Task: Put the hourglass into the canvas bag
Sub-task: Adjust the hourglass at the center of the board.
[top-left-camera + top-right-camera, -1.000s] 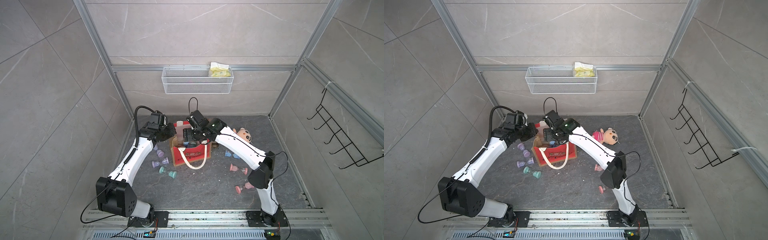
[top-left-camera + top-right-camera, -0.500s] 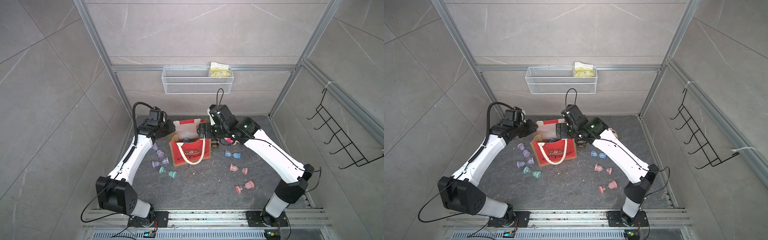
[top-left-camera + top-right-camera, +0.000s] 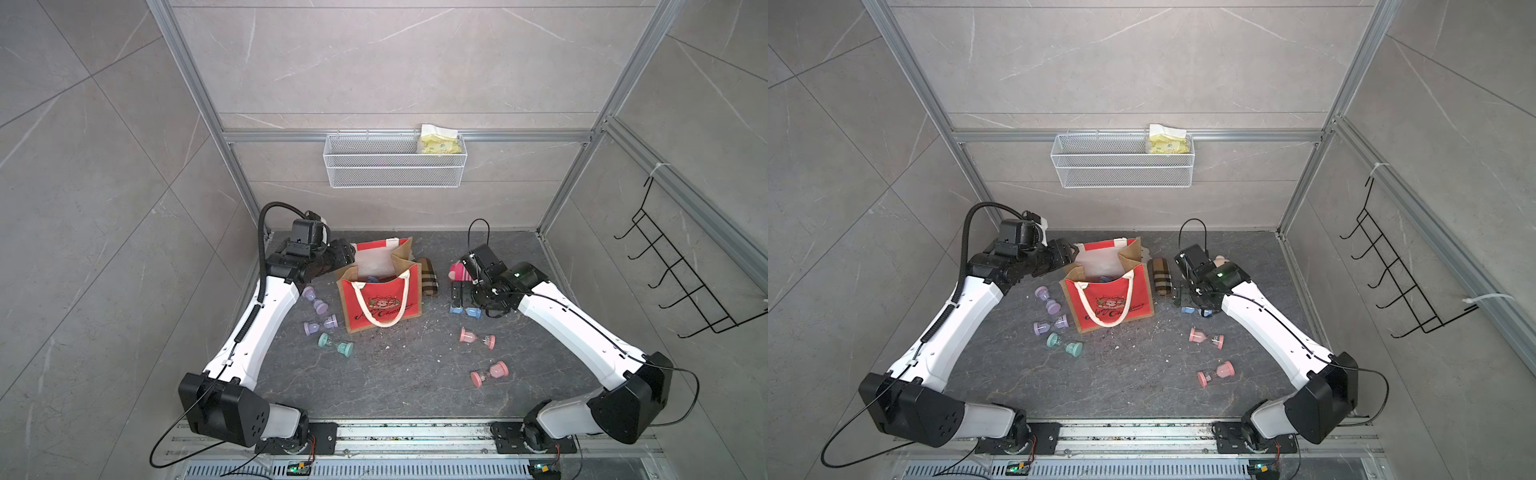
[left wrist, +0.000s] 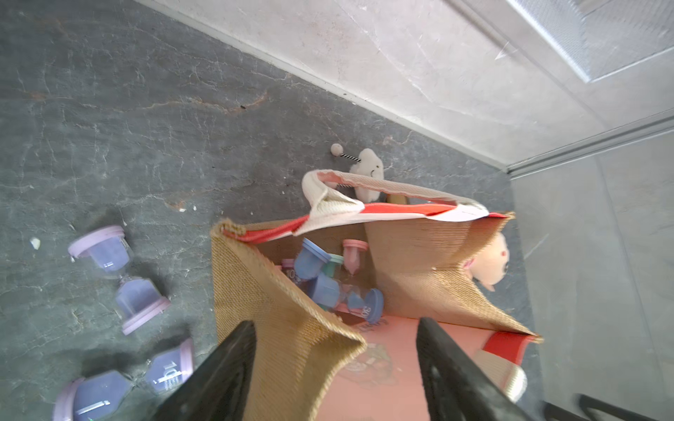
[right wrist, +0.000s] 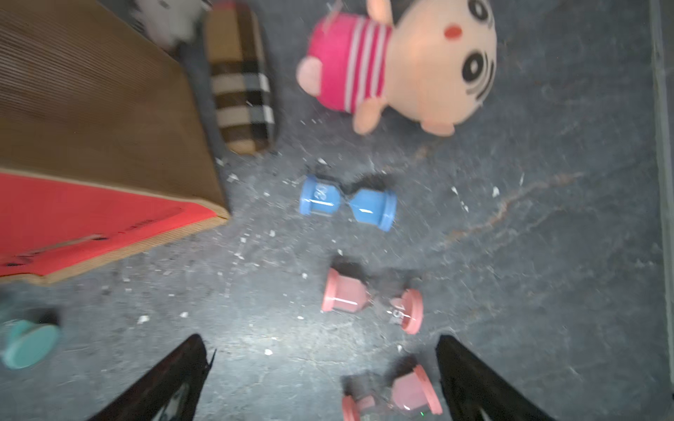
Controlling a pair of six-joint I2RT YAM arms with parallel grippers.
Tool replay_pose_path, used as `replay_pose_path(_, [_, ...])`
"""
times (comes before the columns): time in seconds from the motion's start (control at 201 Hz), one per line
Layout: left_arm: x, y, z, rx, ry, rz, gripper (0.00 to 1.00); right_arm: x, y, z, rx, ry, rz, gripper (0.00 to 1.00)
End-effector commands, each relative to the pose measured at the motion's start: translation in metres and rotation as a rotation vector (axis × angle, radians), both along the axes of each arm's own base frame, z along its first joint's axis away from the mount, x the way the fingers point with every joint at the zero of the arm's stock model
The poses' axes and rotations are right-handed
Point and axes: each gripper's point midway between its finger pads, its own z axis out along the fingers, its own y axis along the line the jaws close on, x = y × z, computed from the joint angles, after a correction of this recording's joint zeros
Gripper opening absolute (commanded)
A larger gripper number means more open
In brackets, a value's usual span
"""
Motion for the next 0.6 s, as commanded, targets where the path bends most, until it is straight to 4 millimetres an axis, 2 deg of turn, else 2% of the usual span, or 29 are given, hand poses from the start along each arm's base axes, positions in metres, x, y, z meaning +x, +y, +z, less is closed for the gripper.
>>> replay_pose_path(0.0, [-0.018,-0.005,0.012,0.002,-0.021,-0.046,0.8,0.001,-0.012,-0.019,0.048,0.004,-0.049,0.99])
replay_pose_path(0.299, [-0.035,-0.02,0.01,0.029,-0.028,-0.062,0.99,0.02,-0.023,-0.09,0.122,0.104,-0.068,0.99])
replay_pose_path(0.483, [-0.042,-0.027,0.011,0.033,-0.038,-0.064,1.0,0.019,-0.025,-0.122,0.137,0.186,-0.058,0.99])
replay_pose_path(0.597, [-0.044,-0.026,0.009,0.038,-0.033,-0.059,1.0,0.008,-0.025,-0.13,0.151,0.199,-0.052,0.99])
